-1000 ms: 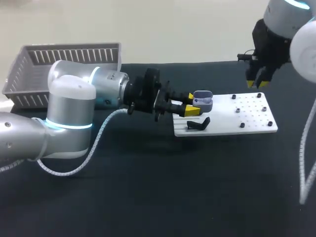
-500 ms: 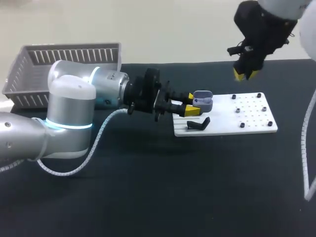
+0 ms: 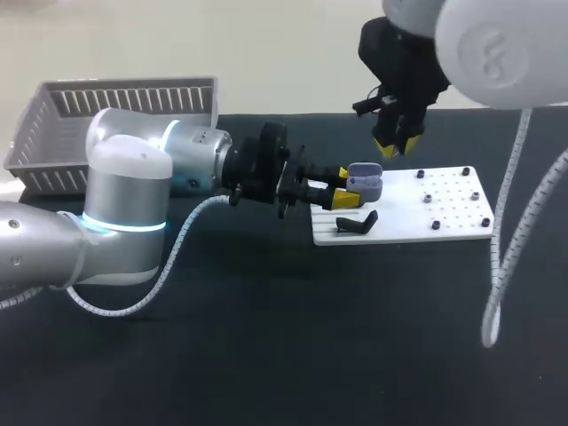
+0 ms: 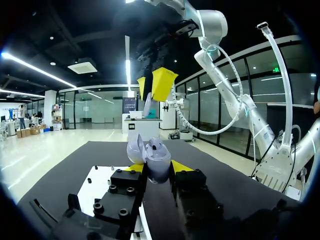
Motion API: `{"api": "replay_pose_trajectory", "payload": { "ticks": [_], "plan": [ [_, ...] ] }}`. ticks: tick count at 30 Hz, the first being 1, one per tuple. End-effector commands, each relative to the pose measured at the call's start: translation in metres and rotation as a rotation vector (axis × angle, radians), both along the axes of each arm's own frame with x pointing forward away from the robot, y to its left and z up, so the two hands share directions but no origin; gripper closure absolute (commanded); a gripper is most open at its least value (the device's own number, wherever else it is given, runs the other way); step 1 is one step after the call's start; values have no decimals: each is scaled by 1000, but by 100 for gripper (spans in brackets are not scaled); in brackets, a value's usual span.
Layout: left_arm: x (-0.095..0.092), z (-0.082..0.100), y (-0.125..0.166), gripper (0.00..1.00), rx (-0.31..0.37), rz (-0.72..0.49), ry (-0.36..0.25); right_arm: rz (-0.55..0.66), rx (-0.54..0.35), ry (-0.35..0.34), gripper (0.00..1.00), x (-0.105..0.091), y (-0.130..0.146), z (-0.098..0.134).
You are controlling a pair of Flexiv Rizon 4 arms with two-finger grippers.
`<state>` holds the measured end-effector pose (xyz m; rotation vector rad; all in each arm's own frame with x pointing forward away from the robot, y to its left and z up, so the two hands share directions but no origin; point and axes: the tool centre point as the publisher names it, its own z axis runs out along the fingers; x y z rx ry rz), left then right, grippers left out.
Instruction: Pick up each earbud case from the left stands, insert the matching earbuds, close the lid, and place the case in the box.
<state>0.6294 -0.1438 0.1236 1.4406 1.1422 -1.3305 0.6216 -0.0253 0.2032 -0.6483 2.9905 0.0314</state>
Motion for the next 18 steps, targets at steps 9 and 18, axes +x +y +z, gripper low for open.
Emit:
{"api": "replay_pose_trajectory", "payload": {
  "ticks": [9, 18],
  "plan": [
    [0, -1, 0, 100, -1, 2, -1, -21, -2, 22, 100, 4, -1, 4],
    [0, -1, 0, 100, -1, 2, -1, -9, 3, 25, 100, 3, 2, 4]
  ]
}}
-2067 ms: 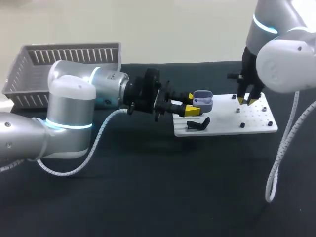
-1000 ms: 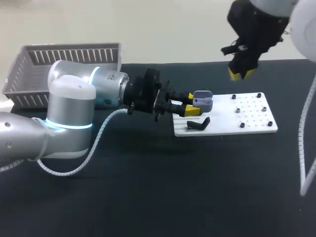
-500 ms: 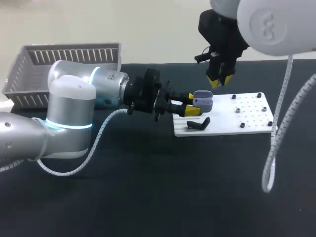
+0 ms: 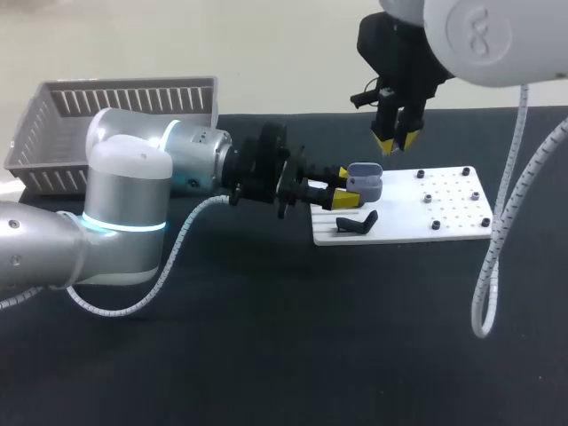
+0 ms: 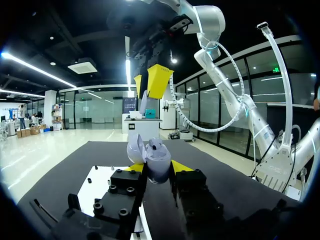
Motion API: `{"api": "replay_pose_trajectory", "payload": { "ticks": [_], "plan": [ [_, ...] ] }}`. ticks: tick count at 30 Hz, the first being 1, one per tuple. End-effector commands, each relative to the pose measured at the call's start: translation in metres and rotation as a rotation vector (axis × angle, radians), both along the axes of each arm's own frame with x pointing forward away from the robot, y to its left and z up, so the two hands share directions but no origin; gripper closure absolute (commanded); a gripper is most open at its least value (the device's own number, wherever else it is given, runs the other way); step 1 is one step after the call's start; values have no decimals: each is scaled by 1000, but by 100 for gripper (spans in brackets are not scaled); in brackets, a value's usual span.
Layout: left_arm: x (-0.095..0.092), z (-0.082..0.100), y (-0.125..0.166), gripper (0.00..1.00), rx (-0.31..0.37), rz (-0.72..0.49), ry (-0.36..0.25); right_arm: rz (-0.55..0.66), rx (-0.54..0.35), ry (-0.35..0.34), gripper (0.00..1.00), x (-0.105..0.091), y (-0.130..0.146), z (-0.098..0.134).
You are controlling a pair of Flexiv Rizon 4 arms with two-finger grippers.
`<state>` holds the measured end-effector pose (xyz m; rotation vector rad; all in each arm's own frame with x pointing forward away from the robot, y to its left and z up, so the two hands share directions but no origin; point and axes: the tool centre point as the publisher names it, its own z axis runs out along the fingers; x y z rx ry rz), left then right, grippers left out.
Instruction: Pick up each earbud case from the left stands, insert the matching earbuds, close the lid, and place the case in the box.
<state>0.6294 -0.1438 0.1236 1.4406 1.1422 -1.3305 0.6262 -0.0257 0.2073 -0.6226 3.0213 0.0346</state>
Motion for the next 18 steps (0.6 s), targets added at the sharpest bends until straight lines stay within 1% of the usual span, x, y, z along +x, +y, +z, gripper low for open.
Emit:
{"api": "replay_pose_trajectory", "payload": {
  "ticks": [1, 4, 10, 12, 14, 18],
  "plan": [
    [0, -1, 0, 100, -1, 2, -1, 22, 5, 4, 100, -2, 5, -1],
    [0, -1, 0, 100, -1, 2, -1, 56, 24, 11, 100, -5, 12, 0],
    [0, -1, 0, 100, -1, 2, -1, 100, 21, 22, 100, -13, 25, 4],
    [0, -1, 0, 100, -1, 2, -1, 107, 11, 32, 100, -14, 29, 3],
    [0, -1, 0, 100, -1, 2, -1, 116, -22, 33, 100, -15, 34, 1],
    [0, -1, 0, 100, -1, 2, -1, 132, -33, 41, 100, -15, 42, -6]
  ]
}}
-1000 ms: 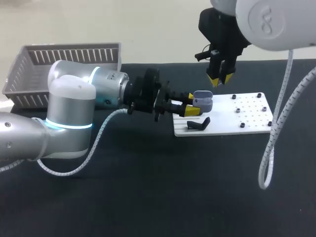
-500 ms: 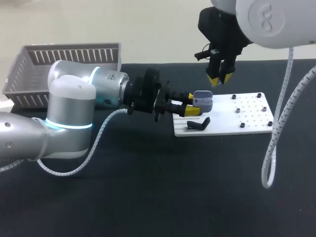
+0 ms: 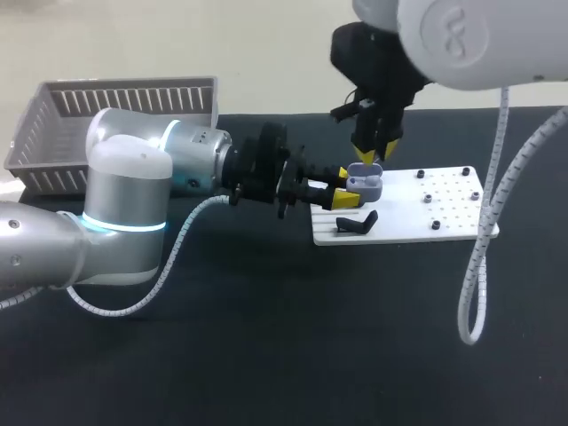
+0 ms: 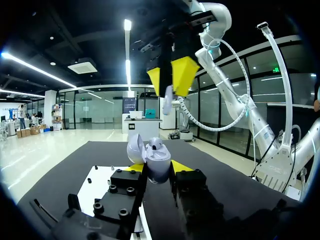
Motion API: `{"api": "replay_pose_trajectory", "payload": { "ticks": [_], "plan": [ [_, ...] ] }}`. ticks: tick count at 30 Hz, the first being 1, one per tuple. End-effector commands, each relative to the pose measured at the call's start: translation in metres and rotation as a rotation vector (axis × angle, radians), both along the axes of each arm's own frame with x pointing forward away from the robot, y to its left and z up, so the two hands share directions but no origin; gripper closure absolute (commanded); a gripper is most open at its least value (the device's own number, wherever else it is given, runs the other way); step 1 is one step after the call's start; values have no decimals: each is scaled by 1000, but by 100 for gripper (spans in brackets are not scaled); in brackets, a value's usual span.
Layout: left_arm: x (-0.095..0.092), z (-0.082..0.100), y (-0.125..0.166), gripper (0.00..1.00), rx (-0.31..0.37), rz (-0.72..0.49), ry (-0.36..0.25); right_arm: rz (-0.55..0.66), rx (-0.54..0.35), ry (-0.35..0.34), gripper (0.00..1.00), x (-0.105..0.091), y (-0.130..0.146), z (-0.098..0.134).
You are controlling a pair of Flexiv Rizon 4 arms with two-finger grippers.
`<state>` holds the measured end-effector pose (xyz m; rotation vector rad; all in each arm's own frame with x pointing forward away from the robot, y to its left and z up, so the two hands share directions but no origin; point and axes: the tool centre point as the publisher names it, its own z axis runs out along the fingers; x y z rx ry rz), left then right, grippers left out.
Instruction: Pick up each earbud case from the left stands, insert the matching earbuds, close the lid, and place the case in the box.
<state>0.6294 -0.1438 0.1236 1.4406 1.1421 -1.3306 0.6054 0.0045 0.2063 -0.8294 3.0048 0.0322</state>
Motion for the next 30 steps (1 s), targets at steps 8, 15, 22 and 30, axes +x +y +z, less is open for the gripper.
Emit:
{"api": "replay_pose_trajectory", "payload": {
  "ticks": [8, 15, 22, 30],
  "plan": [
    [0, -1, 0, 100, -1, 2, -1, 15, -34, 16, 100, 11, 15, -14],
    [0, -1, 0, 100, -1, 2, -1, 23, -25, 31, 100, 10, 11, -23],
    [0, -1, 0, 100, -1, 2, -1, 31, -22, 45, 100, 9, 9, -28],
    [0, -1, 0, 100, -1, 2, -1, 35, -7, 56, 100, 11, 7, -31]
  ]
}}
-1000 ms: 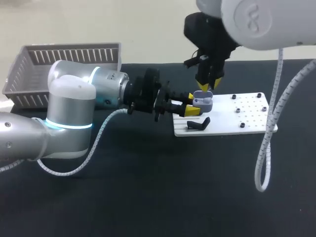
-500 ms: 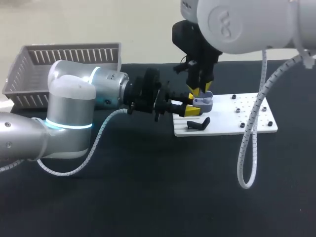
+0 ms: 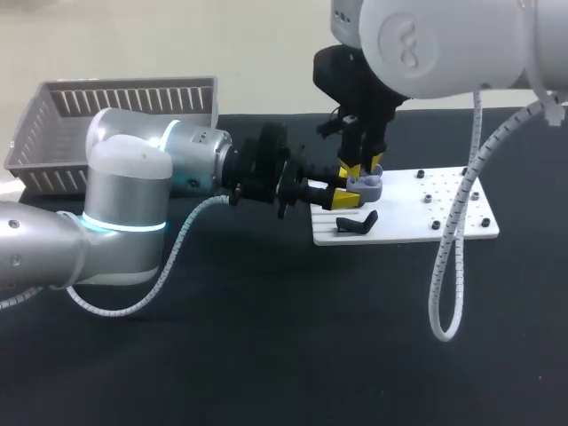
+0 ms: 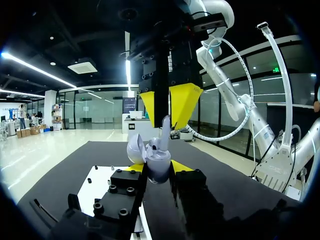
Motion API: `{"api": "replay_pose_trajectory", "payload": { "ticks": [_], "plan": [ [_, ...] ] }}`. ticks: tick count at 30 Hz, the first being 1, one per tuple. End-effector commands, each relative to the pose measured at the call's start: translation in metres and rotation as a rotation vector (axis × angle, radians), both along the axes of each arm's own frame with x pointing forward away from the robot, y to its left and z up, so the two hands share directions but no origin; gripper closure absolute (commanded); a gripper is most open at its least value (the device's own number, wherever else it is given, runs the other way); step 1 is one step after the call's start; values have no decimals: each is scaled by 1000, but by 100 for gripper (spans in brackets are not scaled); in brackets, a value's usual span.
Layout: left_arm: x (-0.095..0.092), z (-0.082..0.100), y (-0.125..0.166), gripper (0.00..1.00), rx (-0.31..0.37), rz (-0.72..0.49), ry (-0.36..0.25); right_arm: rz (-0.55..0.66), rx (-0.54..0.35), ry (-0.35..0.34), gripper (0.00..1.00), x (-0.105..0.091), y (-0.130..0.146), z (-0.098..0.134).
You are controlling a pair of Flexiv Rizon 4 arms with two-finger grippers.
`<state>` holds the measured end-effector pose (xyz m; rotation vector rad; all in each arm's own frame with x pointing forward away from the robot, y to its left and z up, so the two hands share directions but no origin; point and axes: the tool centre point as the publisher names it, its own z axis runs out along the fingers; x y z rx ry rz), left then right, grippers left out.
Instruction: Pick up each earbud case from the left stands, insert the matching earbuds, close the lid, and place the case in the box.
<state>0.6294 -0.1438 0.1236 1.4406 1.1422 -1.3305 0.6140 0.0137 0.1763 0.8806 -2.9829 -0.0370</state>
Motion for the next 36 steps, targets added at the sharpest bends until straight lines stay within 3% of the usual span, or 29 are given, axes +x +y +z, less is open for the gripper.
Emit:
{"api": "replay_pose_trajectory", "payload": {
  "ticks": [1, 36],
  "plan": [
    [0, -1, 0, 100, -1, 2, -1, -1, 6, 3, 100, 3, -3, -2],
    [0, -1, 0, 100, -1, 2, -1, -3, -17, 23, 100, 13, -2, -16]
  ]
}}
